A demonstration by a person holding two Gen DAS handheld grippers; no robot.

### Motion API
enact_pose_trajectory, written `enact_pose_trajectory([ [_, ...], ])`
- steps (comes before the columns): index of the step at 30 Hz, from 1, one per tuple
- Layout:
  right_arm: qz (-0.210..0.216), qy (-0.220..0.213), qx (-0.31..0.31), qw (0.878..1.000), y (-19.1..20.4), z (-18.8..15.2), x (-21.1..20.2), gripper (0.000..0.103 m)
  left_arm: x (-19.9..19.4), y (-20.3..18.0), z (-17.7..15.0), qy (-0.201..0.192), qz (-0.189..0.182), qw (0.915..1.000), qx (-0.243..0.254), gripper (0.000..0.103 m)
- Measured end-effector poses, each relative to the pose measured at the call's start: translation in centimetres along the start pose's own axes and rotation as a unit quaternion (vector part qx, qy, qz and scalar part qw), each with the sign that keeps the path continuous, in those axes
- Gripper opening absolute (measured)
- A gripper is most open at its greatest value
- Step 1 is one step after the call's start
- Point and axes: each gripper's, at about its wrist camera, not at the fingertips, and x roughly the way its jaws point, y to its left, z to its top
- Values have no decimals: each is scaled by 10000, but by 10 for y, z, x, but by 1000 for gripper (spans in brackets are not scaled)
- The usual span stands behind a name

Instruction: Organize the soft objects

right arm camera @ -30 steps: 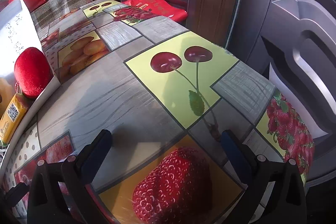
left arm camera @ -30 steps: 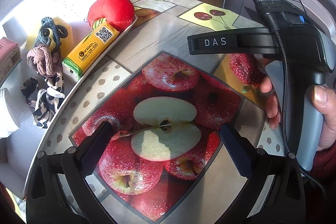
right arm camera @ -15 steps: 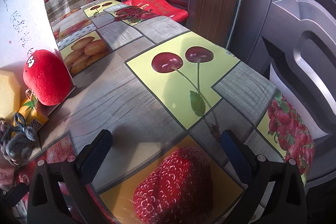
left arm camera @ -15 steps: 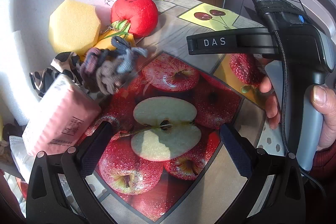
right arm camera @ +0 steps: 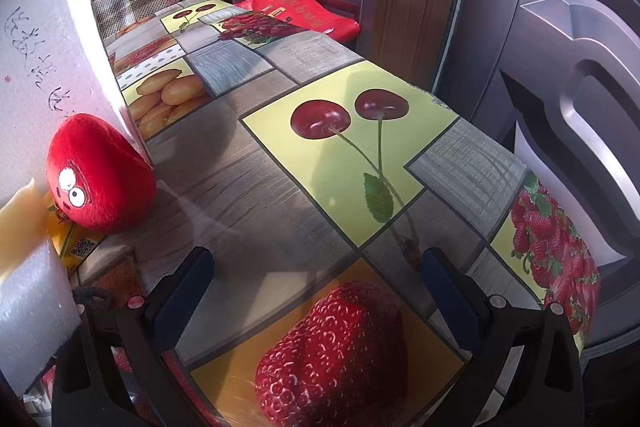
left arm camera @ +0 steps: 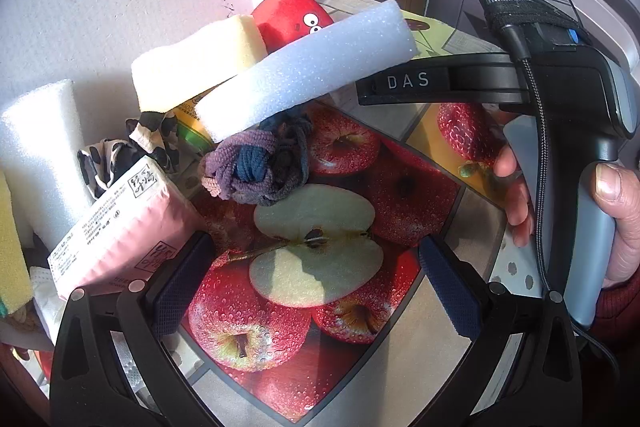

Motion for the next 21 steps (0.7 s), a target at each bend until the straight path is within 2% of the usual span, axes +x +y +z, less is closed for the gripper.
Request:
enact_pose_trajectory([
  [21, -7, -2, -3, 10000, 1, 0, 1, 103, 0, 0, 2, 0, 2, 10000, 1, 102],
])
